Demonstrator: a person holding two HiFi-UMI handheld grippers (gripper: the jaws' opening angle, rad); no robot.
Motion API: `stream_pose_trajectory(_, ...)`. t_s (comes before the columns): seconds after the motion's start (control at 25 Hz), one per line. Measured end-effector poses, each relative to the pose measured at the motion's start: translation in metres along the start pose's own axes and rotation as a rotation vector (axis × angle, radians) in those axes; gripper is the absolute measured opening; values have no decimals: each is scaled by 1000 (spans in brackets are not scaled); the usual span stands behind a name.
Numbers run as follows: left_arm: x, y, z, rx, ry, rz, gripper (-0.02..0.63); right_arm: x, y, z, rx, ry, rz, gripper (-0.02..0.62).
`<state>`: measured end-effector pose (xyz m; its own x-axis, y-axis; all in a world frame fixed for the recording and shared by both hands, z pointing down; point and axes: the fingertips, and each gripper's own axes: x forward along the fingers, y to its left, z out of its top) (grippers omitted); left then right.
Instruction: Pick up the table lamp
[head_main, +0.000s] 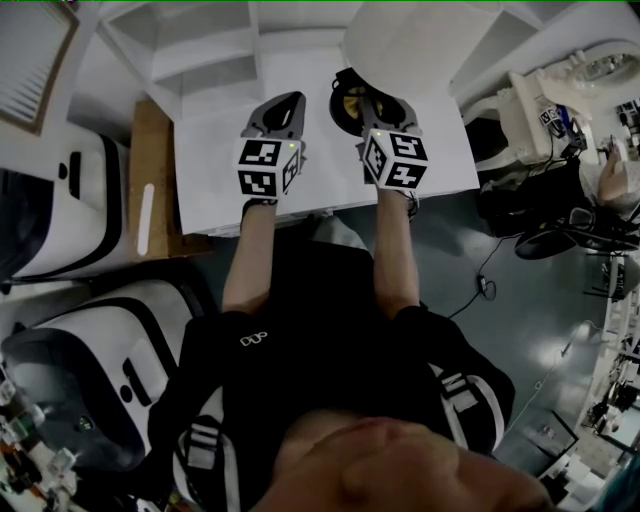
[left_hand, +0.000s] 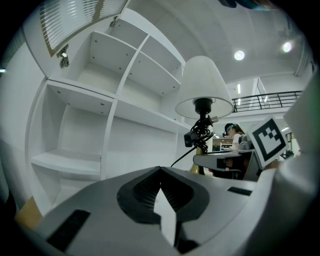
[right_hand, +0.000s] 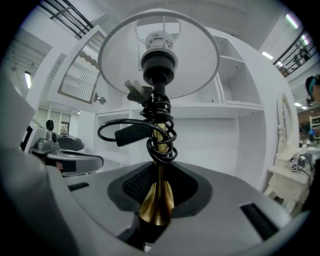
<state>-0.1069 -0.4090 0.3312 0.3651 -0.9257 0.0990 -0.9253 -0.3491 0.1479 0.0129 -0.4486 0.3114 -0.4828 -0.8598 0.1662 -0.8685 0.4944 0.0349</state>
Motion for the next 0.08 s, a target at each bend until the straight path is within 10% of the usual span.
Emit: stream_pose_trajectory(0.08,-2,3,-2,-2,2,2,9,1,4,-2,-1,3,2,107)
